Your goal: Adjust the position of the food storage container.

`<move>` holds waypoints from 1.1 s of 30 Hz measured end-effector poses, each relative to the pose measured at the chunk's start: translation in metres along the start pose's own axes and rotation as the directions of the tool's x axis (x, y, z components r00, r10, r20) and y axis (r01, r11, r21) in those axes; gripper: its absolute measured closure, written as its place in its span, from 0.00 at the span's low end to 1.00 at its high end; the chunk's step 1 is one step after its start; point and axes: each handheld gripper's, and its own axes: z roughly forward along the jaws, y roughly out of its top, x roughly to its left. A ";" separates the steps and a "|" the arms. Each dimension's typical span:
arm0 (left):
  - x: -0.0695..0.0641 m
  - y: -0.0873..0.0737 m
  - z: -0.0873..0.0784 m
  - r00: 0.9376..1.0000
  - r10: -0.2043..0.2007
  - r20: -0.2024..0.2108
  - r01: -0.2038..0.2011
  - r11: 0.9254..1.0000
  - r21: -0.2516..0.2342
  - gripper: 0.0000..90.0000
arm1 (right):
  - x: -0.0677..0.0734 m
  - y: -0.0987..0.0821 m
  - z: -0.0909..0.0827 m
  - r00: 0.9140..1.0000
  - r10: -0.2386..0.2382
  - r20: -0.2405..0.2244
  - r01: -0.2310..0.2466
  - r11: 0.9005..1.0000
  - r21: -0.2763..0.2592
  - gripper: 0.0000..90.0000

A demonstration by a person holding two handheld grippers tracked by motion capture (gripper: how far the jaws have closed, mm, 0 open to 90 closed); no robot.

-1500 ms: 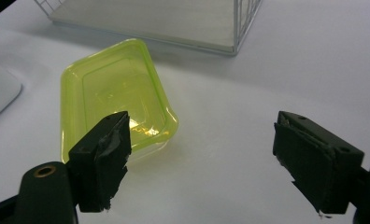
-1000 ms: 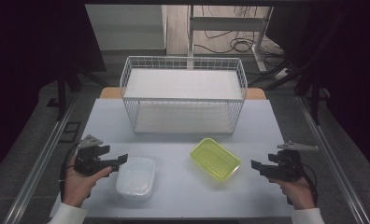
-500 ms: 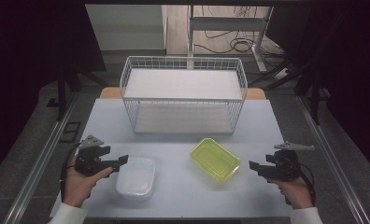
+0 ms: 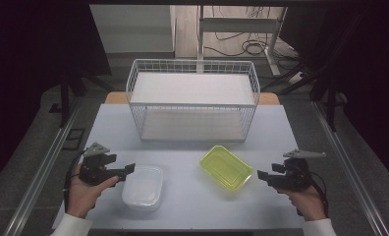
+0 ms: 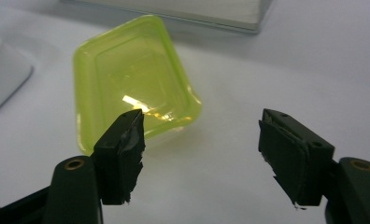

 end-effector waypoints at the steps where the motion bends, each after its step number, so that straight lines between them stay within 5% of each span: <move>1: 0.000 0.000 0.000 1.000 0.001 0.000 -0.001 1.000 0.002 0.23 | 0.002 0.000 0.001 1.000 0.000 -0.008 0.001 1.000 0.002 0.36; 10: 0.000 0.000 0.001 1.000 0.001 -0.004 -0.001 1.000 0.008 0.23 | 0.030 0.007 0.014 0.992 -0.065 -0.104 0.069 0.997 0.035 0.53; 19: -0.003 0.000 0.000 1.000 0.006 0.001 -0.006 1.000 0.008 0.22 | 0.063 0.010 0.031 0.964 -0.156 -0.216 0.179 0.980 0.089 0.82; 25: -0.005 -0.002 -0.001 1.000 0.010 0.001 -0.010 1.000 0.011 0.22 | 0.083 0.008 0.046 0.940 -0.203 -0.275 0.246 0.960 0.132 0.97; 33: -0.006 -0.002 0.000 1.000 0.014 0.000 -0.014 1.000 0.015 0.22 | 0.105 0.000 0.066 0.921 -0.257 -0.293 0.318 0.930 0.183 0.99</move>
